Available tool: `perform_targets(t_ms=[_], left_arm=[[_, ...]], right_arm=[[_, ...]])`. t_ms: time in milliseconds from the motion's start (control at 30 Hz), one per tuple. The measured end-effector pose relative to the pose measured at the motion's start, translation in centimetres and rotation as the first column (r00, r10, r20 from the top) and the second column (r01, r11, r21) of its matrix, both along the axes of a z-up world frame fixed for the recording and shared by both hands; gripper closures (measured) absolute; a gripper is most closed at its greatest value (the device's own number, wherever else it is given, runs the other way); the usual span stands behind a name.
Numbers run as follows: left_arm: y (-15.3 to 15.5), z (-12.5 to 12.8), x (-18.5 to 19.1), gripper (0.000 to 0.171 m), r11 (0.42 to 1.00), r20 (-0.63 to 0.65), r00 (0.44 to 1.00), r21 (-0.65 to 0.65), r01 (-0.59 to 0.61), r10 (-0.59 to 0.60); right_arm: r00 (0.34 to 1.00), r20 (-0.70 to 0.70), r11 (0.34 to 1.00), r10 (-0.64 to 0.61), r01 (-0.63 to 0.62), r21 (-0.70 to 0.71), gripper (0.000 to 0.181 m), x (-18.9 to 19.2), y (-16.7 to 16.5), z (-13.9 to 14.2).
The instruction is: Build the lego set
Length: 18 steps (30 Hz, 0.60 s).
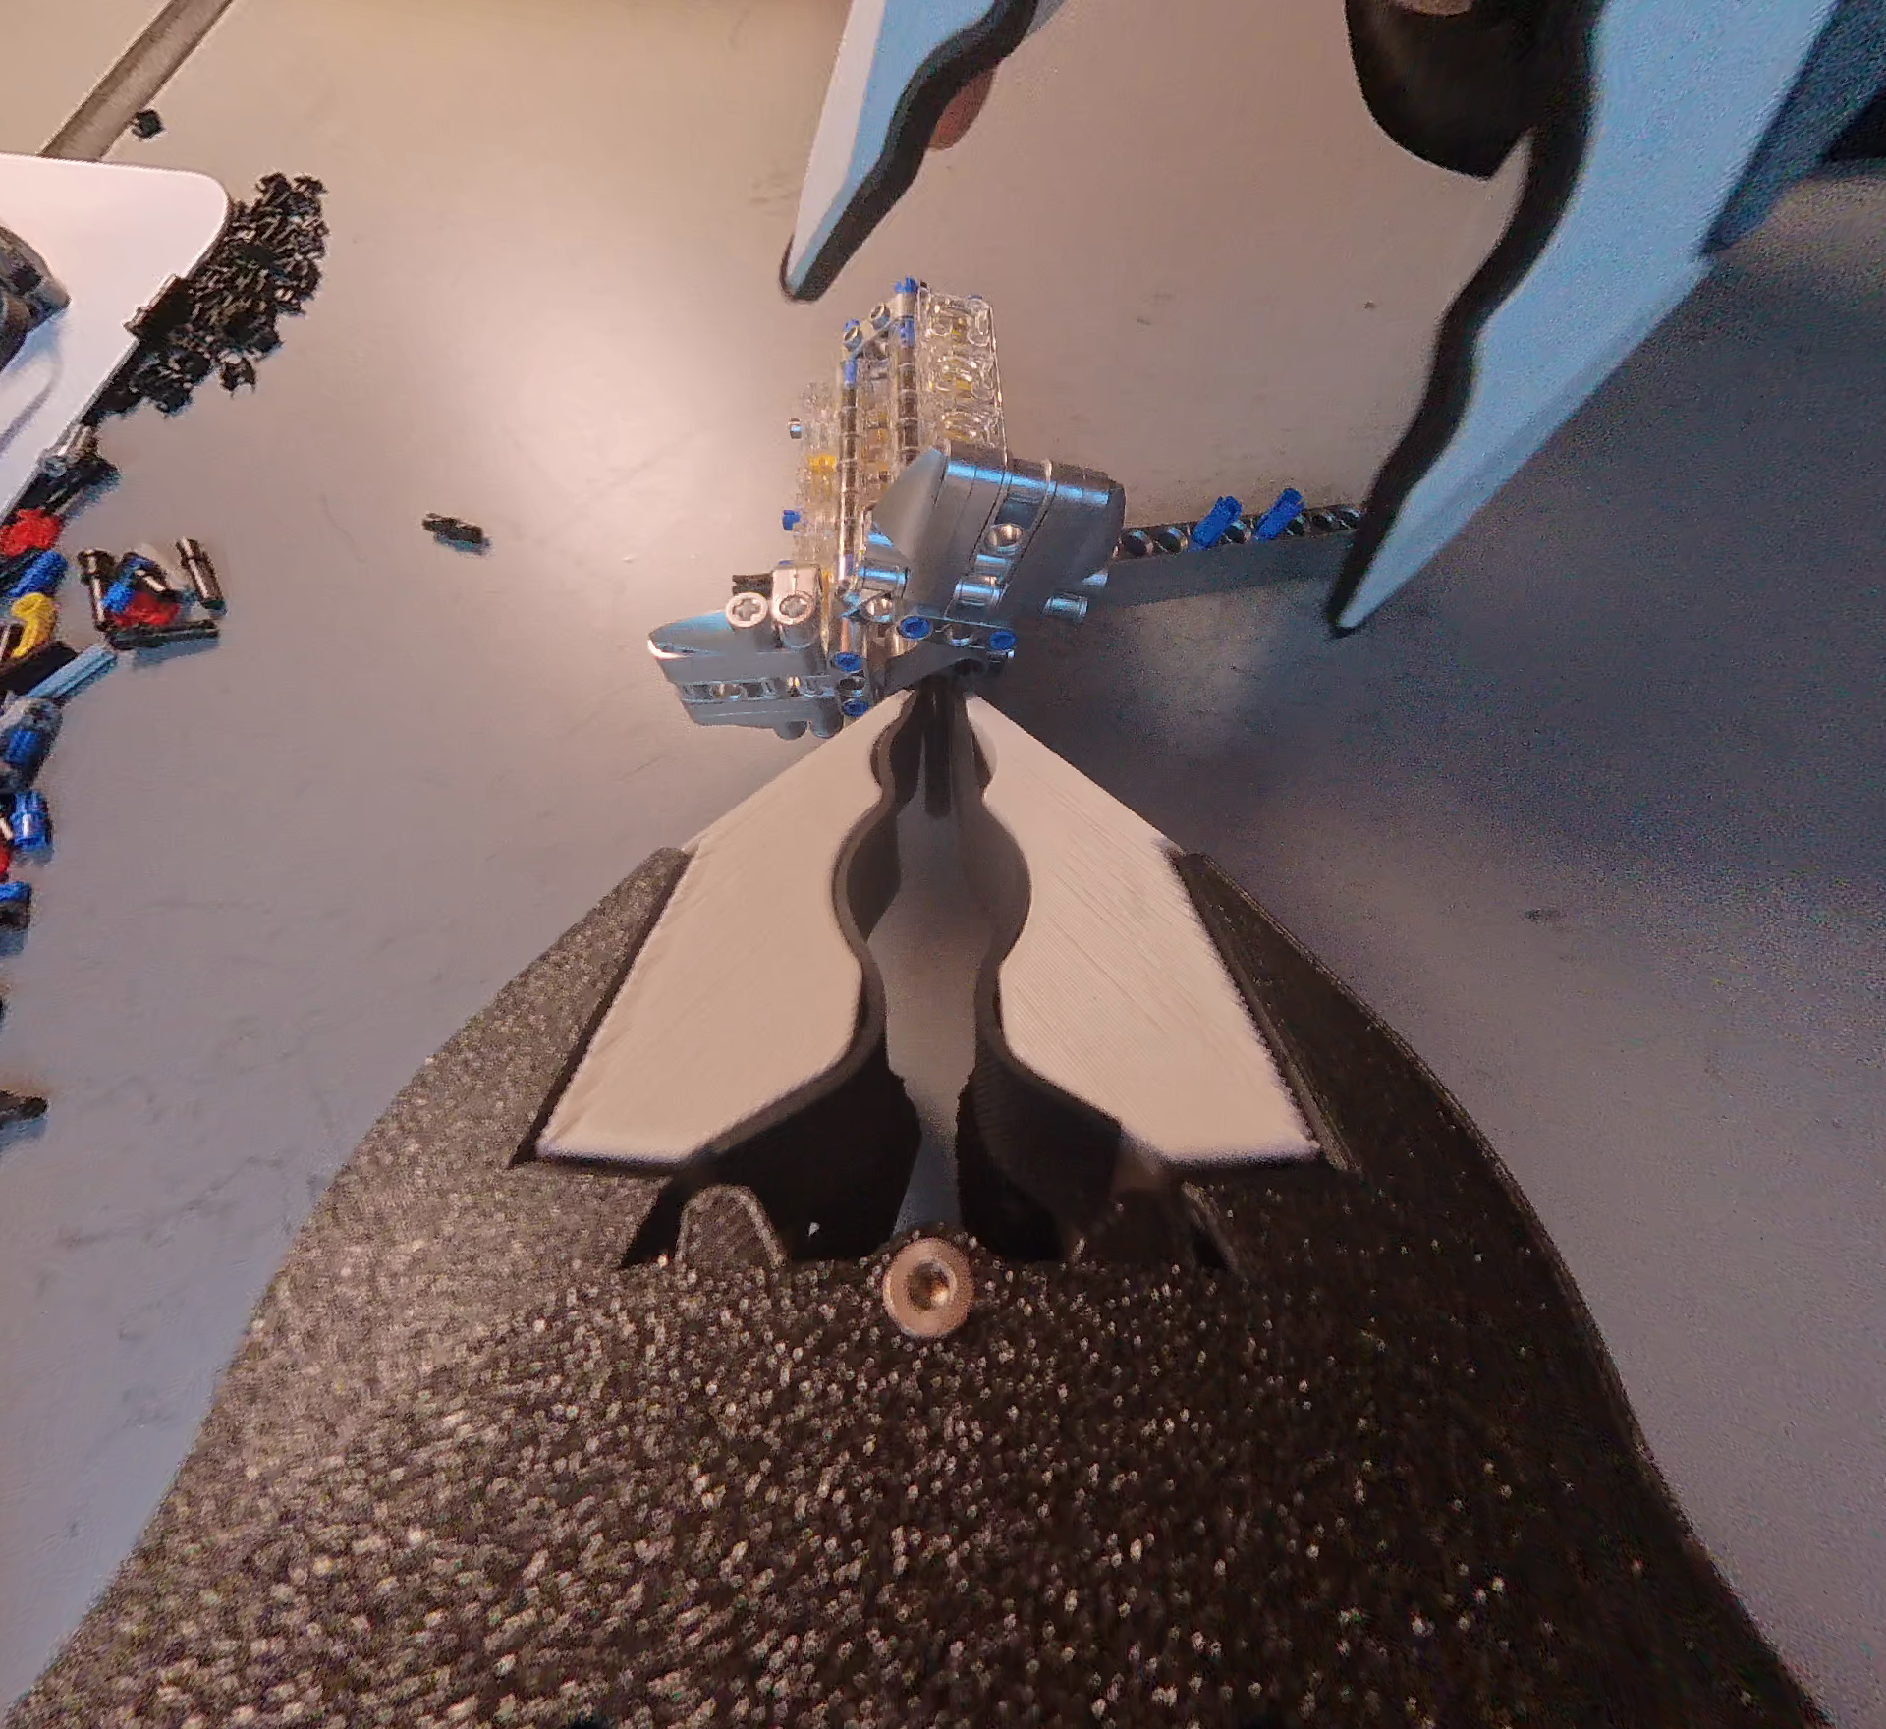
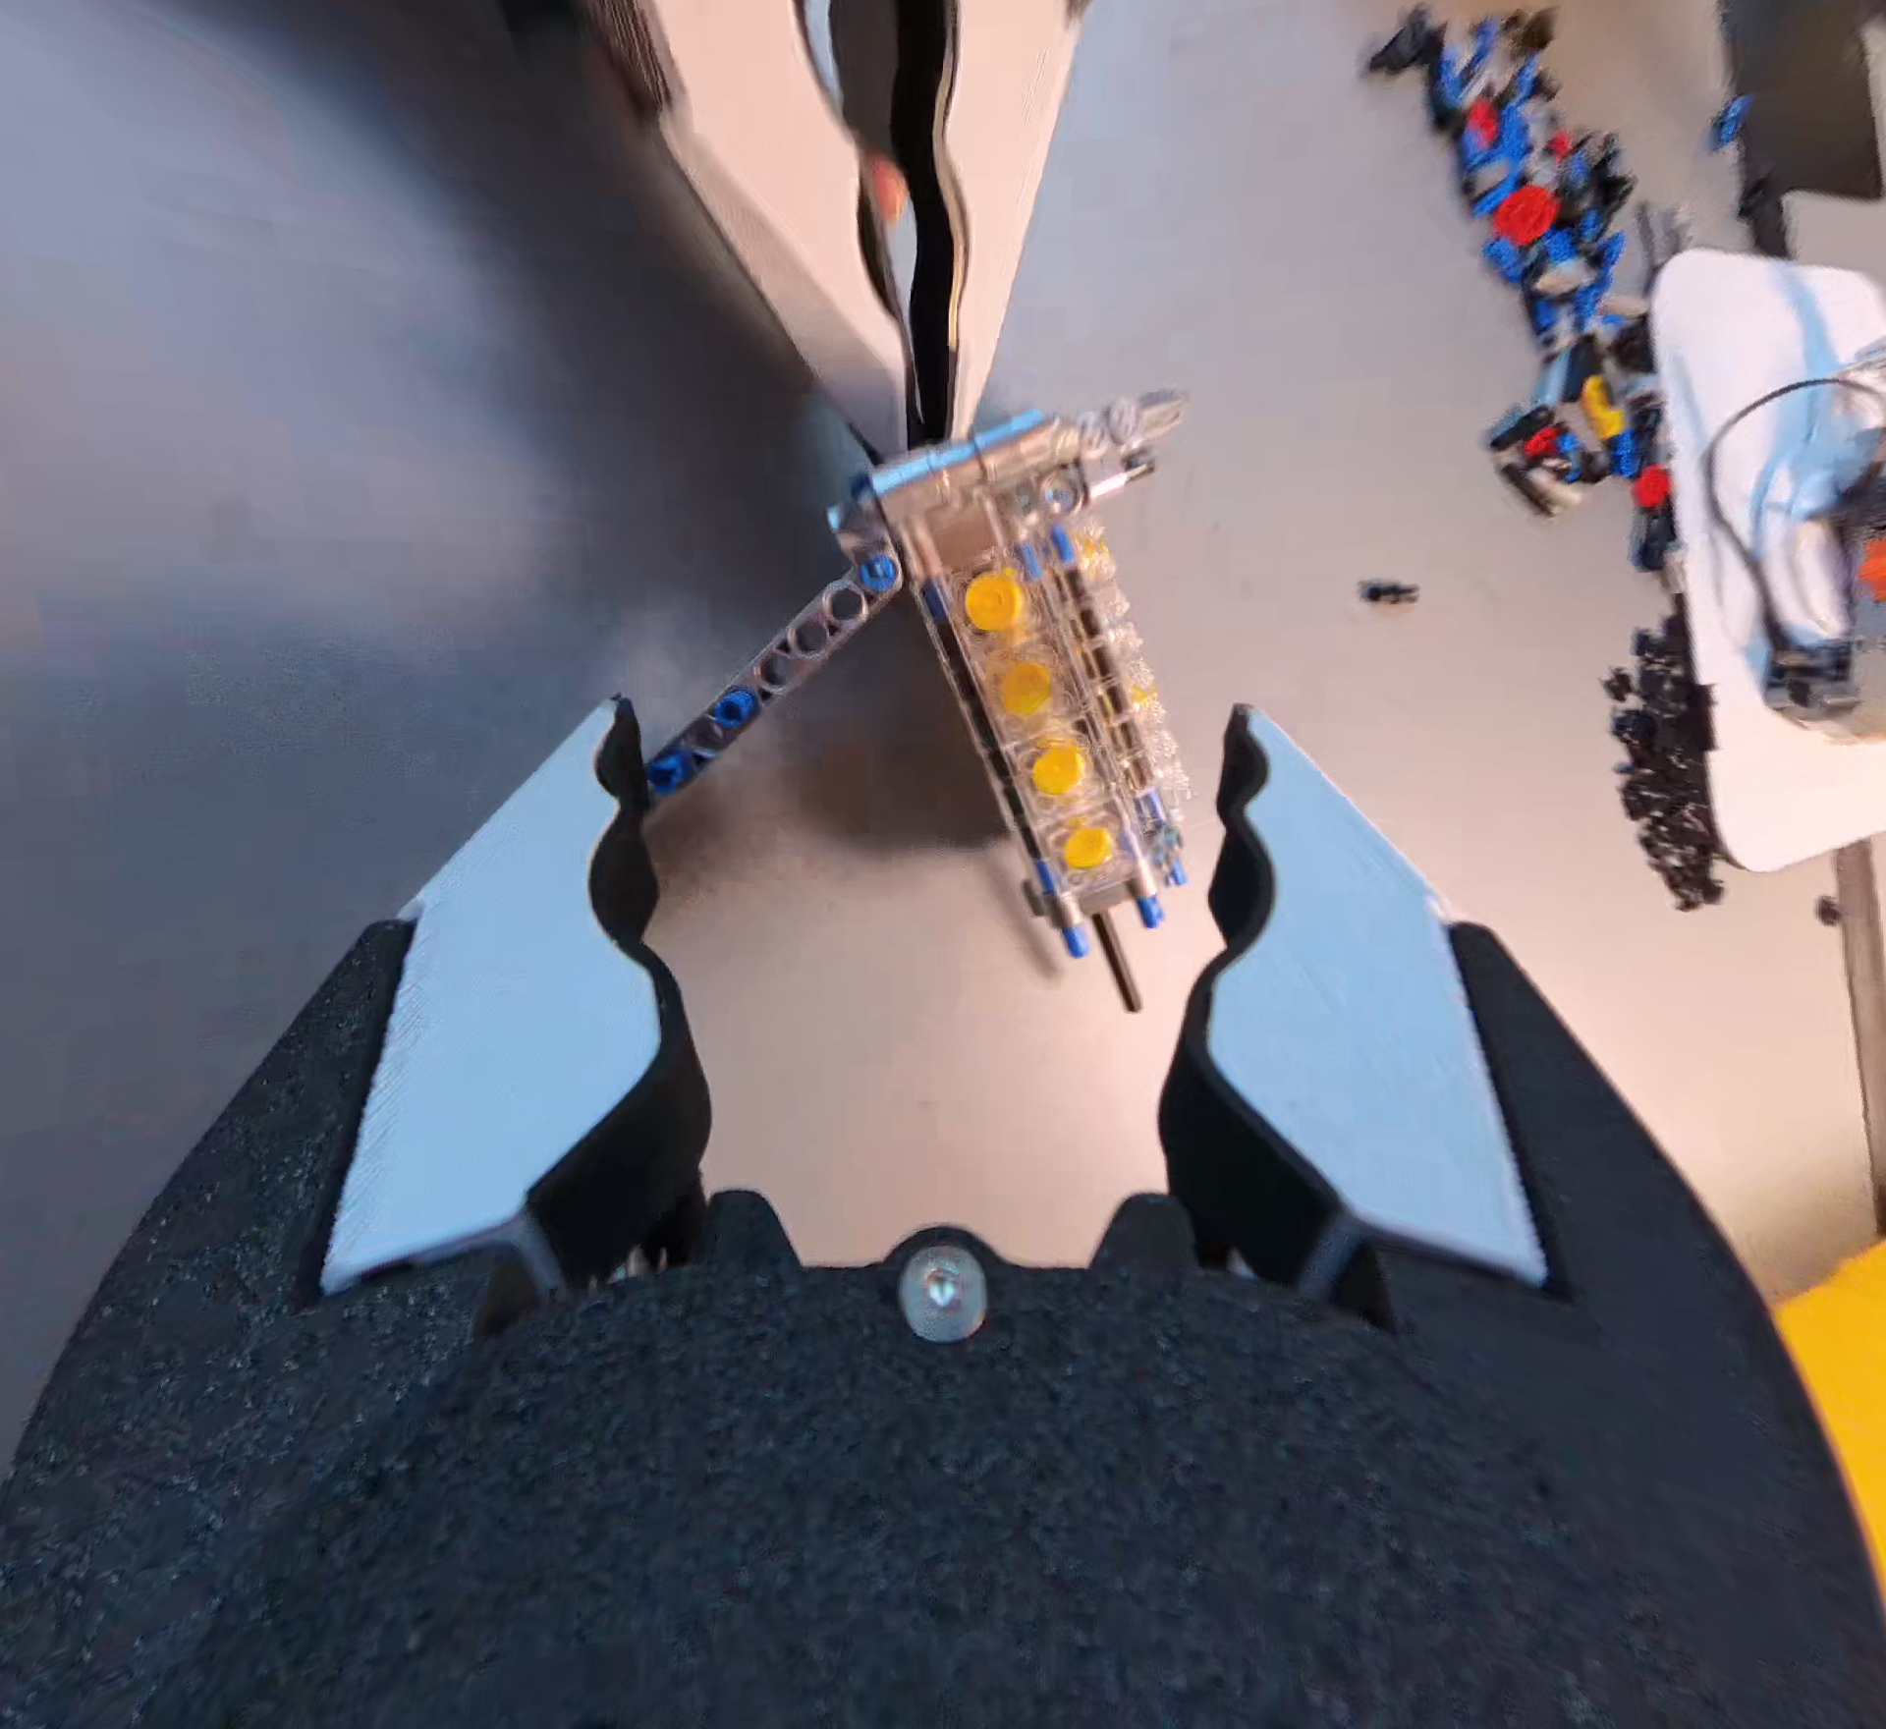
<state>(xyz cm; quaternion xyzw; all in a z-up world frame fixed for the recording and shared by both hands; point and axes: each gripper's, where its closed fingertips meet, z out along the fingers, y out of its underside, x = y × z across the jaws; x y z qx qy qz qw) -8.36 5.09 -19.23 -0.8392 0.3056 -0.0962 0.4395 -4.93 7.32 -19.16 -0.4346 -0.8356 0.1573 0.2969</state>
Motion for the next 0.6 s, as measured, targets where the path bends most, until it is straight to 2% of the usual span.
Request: perform_targets(t_ms=[67, 133, 200, 267, 333, 433, 600], left_arm=[[-0.5, -0.1, 0.3, 0.169, 0.999, -0.010, 0.999, 0.003, 0.041, -0.041], [-0.9, -0.1, 0.3, 0.169, 0.998, -0.016, 0.998, 0.010, 0.067, -0.067], [-1.5, -0.2, 0.4, 0.169, 0.995, -0.020, 0.995, 0.017, 0.103, -0.103], [-1.9, -0.2, 0.7, 0.169, 0.990, -0.016, 0.991, 0.028, 0.136, -0.136], [-2.0, -0.3, 0.8, 0.169, 0.989, -0.029, 0.989, 0.038, 0.144, -0.143], [-1.9, -0.3, 0.6, 0.169, 0.991, -0.035, 0.991, 0.046, 0.129, -0.128], [-1.8, -0.1, 0.4, 0.169, 0.991, -0.033, 0.993, 0.062, 0.116, -0.114]], right_arm=[[0.994, 0.080, 0.995, 0.080, -0.084, 0.059, 0.100, 0.4, 0.8, -1.2], [0.974, 0.104, 0.969, 0.200, -0.212, 0.129, 0.134, 0.7, 1.5, -0.5], [0.938, 0.149, 0.939, 0.314, -0.330, 0.101, 0.148, 1.3, 0.8, 0.1], [0.912, 0.171, 0.919, 0.373, -0.389, 0.067, 0.149, 1.6, 0.5, 0.2], [0.913, 0.158, 0.923, 0.376, -0.384, 0.026, 0.149, 1.6, 0.5, 0.2], [0.940, 0.094, 0.944, 0.329, -0.326, -0.046, 0.148, 1.4, 0.3, 0.3], [0.974, -0.019, 0.958, 0.227, -0.227, -0.175, 0.126, 2.1, 0.2, 0.6]])
